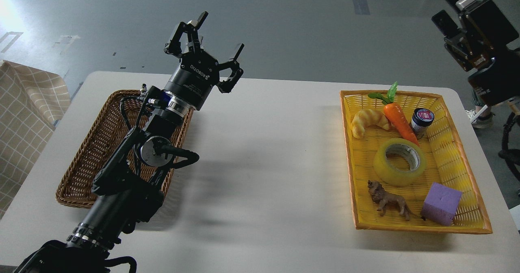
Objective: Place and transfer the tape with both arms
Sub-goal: 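Move the right gripper down toward the yellow tape roll in the tray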
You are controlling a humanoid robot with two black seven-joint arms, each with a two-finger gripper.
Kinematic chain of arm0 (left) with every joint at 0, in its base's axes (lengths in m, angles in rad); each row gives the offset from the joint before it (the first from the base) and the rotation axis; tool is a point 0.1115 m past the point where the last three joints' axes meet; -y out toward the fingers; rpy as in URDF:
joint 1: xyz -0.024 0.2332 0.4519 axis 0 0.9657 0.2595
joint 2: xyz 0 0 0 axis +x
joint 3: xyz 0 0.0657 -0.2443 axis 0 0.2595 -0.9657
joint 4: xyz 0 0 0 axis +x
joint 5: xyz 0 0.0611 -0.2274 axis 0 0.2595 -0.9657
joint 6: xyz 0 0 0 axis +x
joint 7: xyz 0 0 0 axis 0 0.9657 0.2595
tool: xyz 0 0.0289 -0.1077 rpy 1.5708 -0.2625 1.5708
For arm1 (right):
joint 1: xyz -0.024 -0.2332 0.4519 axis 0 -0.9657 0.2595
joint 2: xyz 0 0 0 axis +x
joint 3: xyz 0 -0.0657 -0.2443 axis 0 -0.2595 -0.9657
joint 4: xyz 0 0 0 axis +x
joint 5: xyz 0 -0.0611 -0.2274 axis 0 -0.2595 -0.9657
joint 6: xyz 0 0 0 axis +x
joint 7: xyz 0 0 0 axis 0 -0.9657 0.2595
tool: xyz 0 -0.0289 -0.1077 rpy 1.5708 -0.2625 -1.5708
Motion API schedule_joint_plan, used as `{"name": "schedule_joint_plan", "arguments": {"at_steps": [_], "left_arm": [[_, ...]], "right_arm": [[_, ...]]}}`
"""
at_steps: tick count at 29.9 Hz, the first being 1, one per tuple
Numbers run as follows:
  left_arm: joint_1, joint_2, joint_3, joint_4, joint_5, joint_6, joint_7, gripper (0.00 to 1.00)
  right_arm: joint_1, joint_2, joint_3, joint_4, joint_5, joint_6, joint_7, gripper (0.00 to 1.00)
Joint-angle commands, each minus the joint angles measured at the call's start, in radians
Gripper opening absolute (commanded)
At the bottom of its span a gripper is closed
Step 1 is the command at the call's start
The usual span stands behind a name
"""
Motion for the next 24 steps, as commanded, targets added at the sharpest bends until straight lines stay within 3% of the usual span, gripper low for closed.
{"name": "schedule_joint_plan", "arguments": {"at_steps": [1,10,18,24], "left_arm": [[0.003,0.000,-0.001,-0.004,0.000,0.000,0.000,0.98],[0.006,0.000,-0.001,-0.015,0.000,0.000,0.000,0.98],[0.015,0.000,-0.001,-0.020,0.000,0.000,-0.001,0.98],[0.023,0.000,-0.001,-0.020,0.000,0.000,-0.001,0.98]], "right_arm": [[-0.011,-0.034,0.007,-0.012,-0.005,-0.003,0.002,1.00],[-0.095,-0.047,-0.001,-0.001,-0.186,-0.003,-0.008,1.00],[-0.143,-0.175,-0.085,0.019,-0.443,0.005,-0.159,1.00],[-0.168,-0.185,-0.210,0.043,-0.708,0.005,-0.161,1.00]]}}
